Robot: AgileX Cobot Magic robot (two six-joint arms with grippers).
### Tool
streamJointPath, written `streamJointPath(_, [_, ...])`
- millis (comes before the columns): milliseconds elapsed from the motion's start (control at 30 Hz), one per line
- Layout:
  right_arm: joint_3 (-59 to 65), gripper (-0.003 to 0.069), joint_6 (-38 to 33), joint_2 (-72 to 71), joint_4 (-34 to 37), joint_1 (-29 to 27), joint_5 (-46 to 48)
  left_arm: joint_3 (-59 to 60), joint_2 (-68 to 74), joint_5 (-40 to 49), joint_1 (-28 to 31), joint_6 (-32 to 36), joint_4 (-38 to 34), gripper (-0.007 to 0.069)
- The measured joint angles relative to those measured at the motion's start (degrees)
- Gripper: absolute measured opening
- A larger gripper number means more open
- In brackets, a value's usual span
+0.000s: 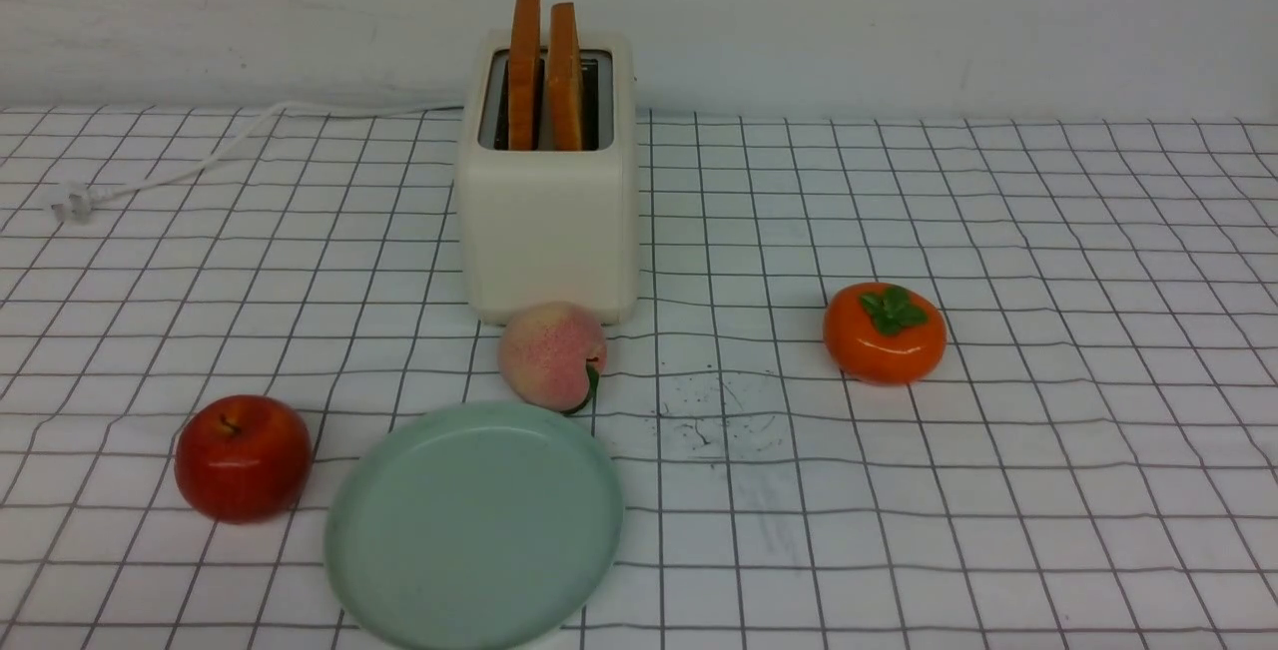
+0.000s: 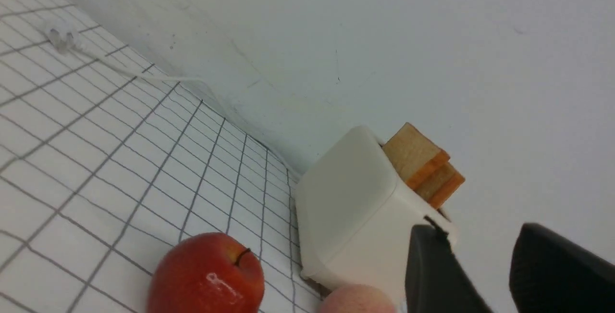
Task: Take toasted bread from bread machine on white checkered table place on plate.
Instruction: 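Reach for a toast slice standing in the toaster with the left gripper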
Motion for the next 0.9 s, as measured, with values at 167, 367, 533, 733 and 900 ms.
streamJointPath(167, [0.1,0.0240,6.5,0.0,5.4,0.0,-13.4,0.0,0.0,-2.1,0.0,-1.4,-11.1,0.0233])
streamJointPath(367, [-0.2,0.0227,16.2,0.0,9.1,0.0,-22.6,-2.7,0.0,4.7,0.0,-0.6,-11.0,0.0113])
streamJointPath(533, [-12.1,0.0092,22.5,8.0,4.9,1.6,-10.2,-13.9,5.5,12.2,0.0,6.5,-6.7,-0.0013])
streamJointPath(733, [-34.1,0.0000,12.1,24.9,0.7,9.6,14.2,-26.9,23.3,19.8,0.0,19.8,-5.6,-0.0013])
streamJointPath(900, [-49.7,-0.0001,4.3,37.5,1.7,15.8,32.1,-37.6,41.4,23.8,0.0,29.0,-5.6,-0.0013])
